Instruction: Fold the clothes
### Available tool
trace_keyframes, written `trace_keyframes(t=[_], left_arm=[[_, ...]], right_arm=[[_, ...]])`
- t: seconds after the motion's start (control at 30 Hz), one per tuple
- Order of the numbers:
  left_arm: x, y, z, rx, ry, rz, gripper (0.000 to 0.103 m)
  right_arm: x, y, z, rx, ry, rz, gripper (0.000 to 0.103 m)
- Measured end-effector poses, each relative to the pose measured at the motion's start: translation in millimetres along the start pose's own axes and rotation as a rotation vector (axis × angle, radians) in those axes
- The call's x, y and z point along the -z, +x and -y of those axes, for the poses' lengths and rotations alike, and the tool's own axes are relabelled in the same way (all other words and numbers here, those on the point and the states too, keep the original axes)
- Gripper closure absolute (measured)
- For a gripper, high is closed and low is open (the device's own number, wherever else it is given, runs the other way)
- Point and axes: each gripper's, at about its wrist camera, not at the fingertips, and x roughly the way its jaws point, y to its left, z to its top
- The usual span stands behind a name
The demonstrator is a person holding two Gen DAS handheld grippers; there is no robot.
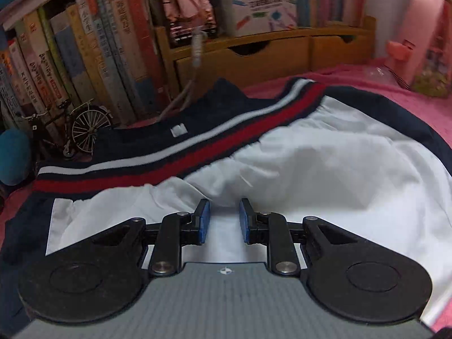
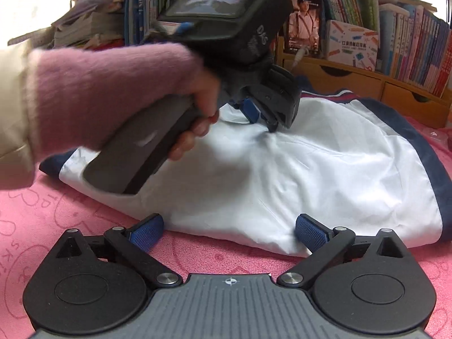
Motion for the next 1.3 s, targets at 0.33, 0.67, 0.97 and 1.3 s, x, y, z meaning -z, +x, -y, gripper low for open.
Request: trace_keyframes(t=[0.33,0.67,0.97,1.3], left_arm=[[-19,32,-18,-0.057,-0.094,0.015,0.080],[-15,30,-19,-0.047,-0.133,0.026,0.081],[-10,31,-19,-0.041,-0.092,0.052,0.079],[-29,56,-19,-0.149,-0.116,0.058,0.072]], right_arm=[[4,-5,13,-0.006,0.062,0.031,0.045],[5,-23,34,-0.057,0.209,0.160,0.053],[-2,10,29,-0.025,0.221,0.052,0.069],[0,6,25,-0.004,0.193,0.048,0.069]])
